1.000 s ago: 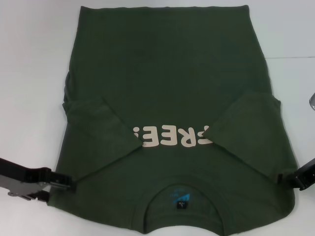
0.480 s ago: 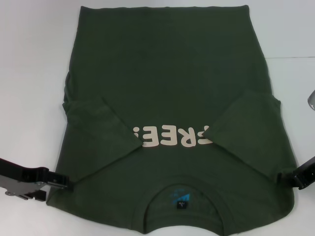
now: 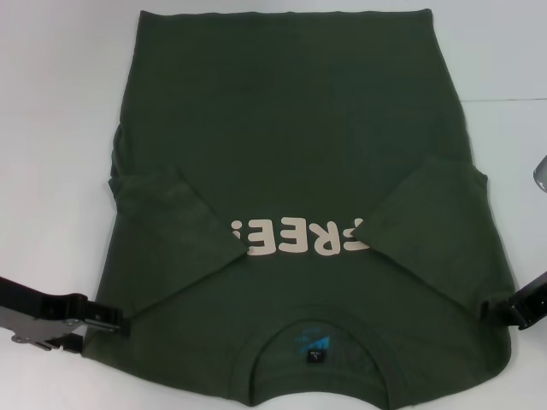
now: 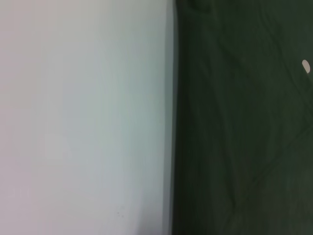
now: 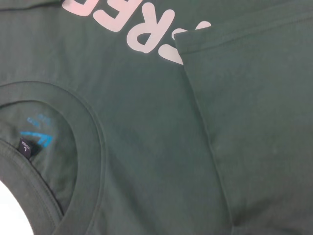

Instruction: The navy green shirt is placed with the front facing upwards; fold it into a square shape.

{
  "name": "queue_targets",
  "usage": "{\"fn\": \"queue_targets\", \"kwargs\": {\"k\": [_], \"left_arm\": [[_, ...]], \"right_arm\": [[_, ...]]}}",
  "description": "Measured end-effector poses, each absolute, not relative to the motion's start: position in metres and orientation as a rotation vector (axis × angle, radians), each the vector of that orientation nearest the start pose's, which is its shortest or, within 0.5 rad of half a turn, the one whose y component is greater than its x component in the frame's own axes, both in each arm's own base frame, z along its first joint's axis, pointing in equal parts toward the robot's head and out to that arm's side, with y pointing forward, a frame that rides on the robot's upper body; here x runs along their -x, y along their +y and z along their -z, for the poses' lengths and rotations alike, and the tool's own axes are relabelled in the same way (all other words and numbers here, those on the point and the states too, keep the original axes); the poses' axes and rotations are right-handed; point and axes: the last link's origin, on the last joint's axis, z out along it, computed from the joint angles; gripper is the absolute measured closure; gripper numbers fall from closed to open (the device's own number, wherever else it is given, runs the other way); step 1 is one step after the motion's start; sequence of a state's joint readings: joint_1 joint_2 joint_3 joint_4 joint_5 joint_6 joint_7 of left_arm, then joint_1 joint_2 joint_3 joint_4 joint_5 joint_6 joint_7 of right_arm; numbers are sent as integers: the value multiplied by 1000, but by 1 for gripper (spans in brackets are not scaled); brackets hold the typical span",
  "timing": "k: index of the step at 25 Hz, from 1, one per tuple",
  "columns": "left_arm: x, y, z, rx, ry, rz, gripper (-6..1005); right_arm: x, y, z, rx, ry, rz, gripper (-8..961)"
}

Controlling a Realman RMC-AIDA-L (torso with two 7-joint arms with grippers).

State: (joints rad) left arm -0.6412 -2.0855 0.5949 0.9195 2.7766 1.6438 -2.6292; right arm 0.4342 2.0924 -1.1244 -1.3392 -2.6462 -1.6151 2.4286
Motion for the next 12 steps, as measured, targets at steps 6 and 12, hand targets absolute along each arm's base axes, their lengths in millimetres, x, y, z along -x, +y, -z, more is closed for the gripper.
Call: {"fn": "queue_targets", "kwargs": {"k": [6, 12], "left_arm": [[297, 332, -31, 2096, -2006, -136, 141], [294, 333, -27, 2115, -2007, -139, 143]], "right_arm": [[-264, 323, -38, 2450, 1223, 441, 914], [-264, 323, -38, 2451, 1223, 441, 914]]}}
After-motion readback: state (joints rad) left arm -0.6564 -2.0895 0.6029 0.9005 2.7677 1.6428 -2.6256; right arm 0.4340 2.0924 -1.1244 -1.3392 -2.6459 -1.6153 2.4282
